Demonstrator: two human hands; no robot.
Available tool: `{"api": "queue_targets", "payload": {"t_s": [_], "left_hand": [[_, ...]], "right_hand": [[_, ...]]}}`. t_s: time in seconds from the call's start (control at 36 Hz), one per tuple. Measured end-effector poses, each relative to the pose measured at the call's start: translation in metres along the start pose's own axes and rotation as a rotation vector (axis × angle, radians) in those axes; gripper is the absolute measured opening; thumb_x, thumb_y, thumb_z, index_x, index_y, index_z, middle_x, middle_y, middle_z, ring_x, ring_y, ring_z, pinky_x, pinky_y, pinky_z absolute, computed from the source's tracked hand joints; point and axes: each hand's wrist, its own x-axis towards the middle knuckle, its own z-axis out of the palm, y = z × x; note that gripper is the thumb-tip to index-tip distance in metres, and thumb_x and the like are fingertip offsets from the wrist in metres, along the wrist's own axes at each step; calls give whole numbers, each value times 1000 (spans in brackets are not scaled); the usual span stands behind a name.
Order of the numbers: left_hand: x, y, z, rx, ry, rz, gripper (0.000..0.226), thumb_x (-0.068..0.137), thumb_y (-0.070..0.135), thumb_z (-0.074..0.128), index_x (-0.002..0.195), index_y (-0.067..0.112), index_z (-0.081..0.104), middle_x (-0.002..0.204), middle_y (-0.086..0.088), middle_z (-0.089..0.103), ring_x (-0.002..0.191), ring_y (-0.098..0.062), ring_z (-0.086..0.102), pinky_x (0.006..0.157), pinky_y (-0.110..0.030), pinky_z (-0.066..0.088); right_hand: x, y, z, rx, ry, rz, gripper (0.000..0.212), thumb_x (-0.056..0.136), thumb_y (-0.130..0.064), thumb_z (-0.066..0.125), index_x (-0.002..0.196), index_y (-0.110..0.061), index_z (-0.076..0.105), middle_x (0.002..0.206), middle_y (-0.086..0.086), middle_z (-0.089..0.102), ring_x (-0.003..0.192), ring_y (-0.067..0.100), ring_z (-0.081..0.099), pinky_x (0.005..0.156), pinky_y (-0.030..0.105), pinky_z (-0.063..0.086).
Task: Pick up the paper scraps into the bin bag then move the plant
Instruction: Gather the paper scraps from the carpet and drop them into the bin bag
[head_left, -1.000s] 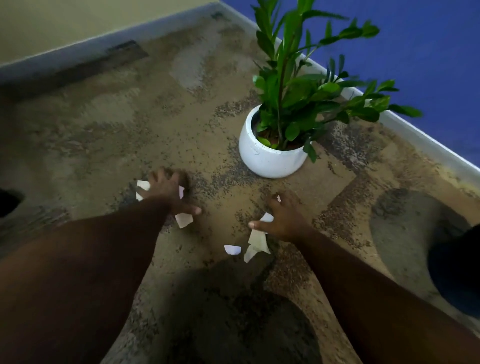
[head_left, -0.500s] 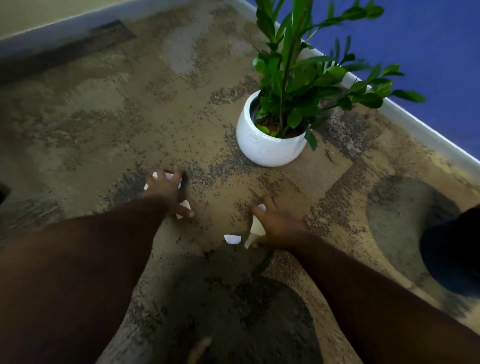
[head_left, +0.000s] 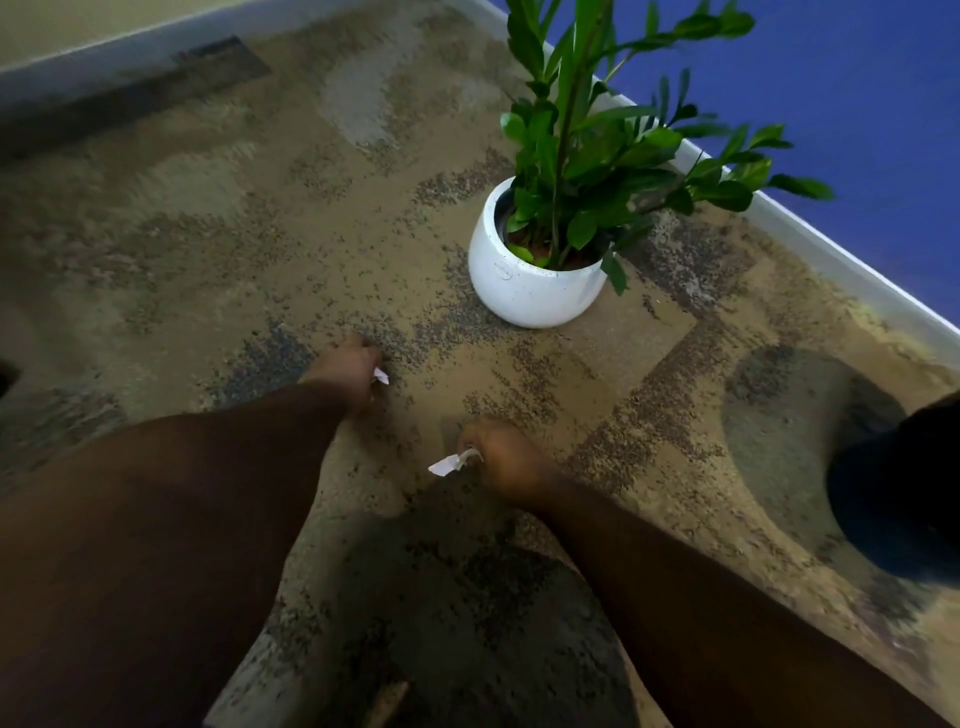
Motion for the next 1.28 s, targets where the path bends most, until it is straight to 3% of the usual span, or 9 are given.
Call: {"api": "queue_targets", "payload": {"t_s": [0.11,0.22,0.33,0.47,0.58,0.69,0.83,0.97,1.28], "left_hand": [[1,3,-2,10,-36,33,29,89,22,62,115,11,63,123,-9,64,116,-29,59,94,-34,49],[2,6,-4,-15,-58,28,25,94,24,60,113,10,66,120,-7,69,113,-28,63,90,-32,49],[2,10,-6,-50,-87,20,30,96,30,59,114,7,66,122,-11,68,115,-30,62,93,-35,50],[0,17,-7,-37,-79,26,35,96,36,56,113,8,68,121,-11,69,114,-30,63,91,-33,50],[-1,22,-10,-54,-94,16,27,96,32,58,109,13,73,113,-10,73,106,-27,67,79,-26,49],[3,33,-12,-90,-101,42,29,95,32,57,111,14,73,113,-10,73,105,-27,68,82,-28,51],[6,53,-10,-116,-110,88,31,94,33,56,108,10,72,112,-11,72,103,-28,67,74,-22,42],[8,64,-10,-128,-125,109,36,94,36,57,114,8,68,117,-11,70,107,-28,65,76,-22,41],[1,89,-18,-67,-154,159,43,98,38,53,124,5,62,125,-15,64,114,-29,61,92,-30,46]], "right_hand": [[3,-7,8,30,43,-61,16,88,-19,63,102,-10,61,103,7,56,93,22,49,75,34,44],[5,-7,19,-138,42,-156,19,91,-18,58,110,-15,60,106,2,49,105,25,48,78,27,33],[3,-3,30,-268,82,-173,27,93,-26,55,119,-20,53,118,4,47,109,23,46,83,33,38],[0,-2,29,-208,104,-155,26,95,-13,50,121,-15,56,125,6,46,110,25,46,87,36,43],[2,5,10,-46,239,-65,11,90,-18,59,100,-23,60,108,-2,51,90,13,51,74,26,46],[2,21,-12,310,310,127,11,88,-17,65,95,-23,60,94,-10,58,73,-3,55,52,8,39],[-4,36,-19,244,177,150,5,89,-24,61,90,-29,62,86,-14,61,79,6,58,58,22,40],[-20,32,-10,123,-114,95,33,88,-16,61,118,-29,62,118,-5,64,102,11,58,82,30,52],[-24,20,8,-233,8,46,39,94,-16,52,132,-18,49,123,9,59,108,27,57,89,39,52]]}}
